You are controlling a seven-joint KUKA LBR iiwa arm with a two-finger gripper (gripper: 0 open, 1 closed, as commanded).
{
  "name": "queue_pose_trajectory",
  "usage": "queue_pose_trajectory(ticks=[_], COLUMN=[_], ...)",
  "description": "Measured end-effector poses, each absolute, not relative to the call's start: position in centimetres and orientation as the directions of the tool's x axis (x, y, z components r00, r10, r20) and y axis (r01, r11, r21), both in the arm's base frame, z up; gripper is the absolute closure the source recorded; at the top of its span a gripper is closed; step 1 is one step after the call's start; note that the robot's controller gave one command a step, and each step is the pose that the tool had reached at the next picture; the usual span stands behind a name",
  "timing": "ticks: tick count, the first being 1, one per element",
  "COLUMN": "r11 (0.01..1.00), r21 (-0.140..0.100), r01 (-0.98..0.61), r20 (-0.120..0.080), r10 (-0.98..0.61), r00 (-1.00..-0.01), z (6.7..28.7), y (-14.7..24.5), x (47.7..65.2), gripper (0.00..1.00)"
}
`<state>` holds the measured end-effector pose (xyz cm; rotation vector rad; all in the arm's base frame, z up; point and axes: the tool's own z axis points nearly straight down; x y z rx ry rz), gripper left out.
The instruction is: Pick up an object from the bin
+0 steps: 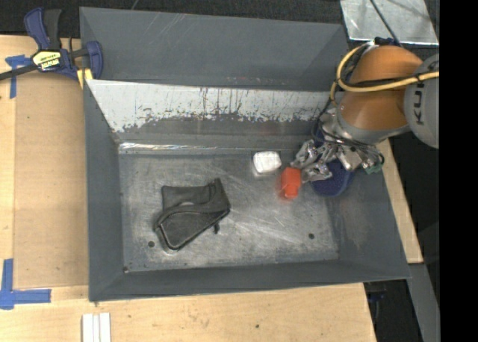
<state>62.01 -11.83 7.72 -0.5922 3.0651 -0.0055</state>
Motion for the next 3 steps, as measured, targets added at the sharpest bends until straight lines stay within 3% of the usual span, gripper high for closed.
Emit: queue_pose_trajectory(ticks=[1,2,3], r11=[0.928,0.987,0.987], r21=[-0.004,-0.005,-0.005], r01=[-0.373,-0.163,-0.163], r20=[-0.007,-0.007,-0.022], r10=[-0.373,-0.163,-0.163], r00=[-0.928,-0.987,-0.986], z=[7.3,7.5,7.7], y=[-12.0,-3.2,-3.2], x=[61.6,62.4,62.7], gripper=[0.0,0.0,1.0])
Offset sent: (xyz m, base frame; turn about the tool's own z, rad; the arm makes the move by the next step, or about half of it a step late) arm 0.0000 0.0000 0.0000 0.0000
